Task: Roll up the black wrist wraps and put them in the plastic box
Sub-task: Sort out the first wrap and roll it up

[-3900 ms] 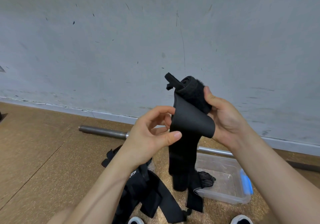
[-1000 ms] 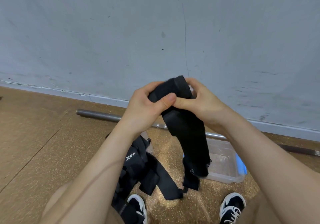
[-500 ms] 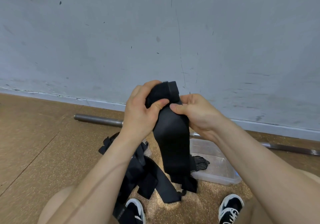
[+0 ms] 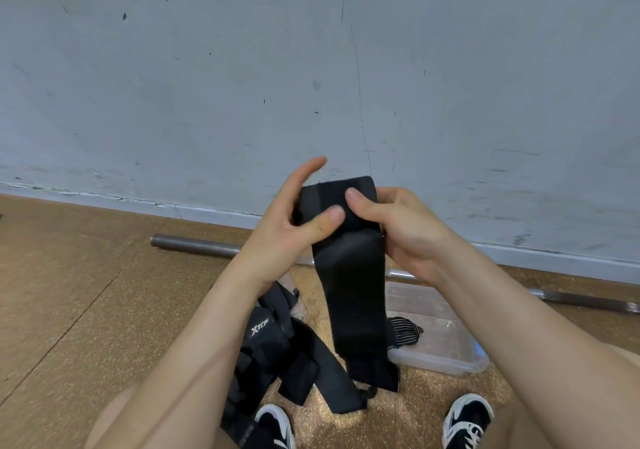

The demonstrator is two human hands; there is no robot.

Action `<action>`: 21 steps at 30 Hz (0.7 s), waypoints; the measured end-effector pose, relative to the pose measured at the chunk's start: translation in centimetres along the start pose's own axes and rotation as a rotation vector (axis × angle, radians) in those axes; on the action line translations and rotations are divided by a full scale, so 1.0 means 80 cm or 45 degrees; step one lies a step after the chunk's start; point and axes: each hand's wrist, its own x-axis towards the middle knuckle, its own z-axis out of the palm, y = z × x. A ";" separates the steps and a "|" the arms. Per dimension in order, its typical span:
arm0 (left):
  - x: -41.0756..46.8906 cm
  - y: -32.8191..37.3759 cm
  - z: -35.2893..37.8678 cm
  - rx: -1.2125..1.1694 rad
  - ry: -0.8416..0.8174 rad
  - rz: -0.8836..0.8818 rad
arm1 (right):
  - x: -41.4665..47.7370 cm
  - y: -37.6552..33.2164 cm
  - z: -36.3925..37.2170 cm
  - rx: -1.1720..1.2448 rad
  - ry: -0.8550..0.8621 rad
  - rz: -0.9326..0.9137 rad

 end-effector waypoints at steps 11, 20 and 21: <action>-0.003 0.000 0.007 0.171 0.169 0.042 | -0.003 -0.013 -0.005 -0.141 -0.172 0.170; -0.002 -0.008 0.024 0.314 0.216 0.267 | -0.006 -0.023 -0.021 -0.224 -0.235 0.152; -0.002 -0.009 0.026 0.335 0.224 0.282 | -0.006 -0.024 -0.022 -0.228 -0.247 0.152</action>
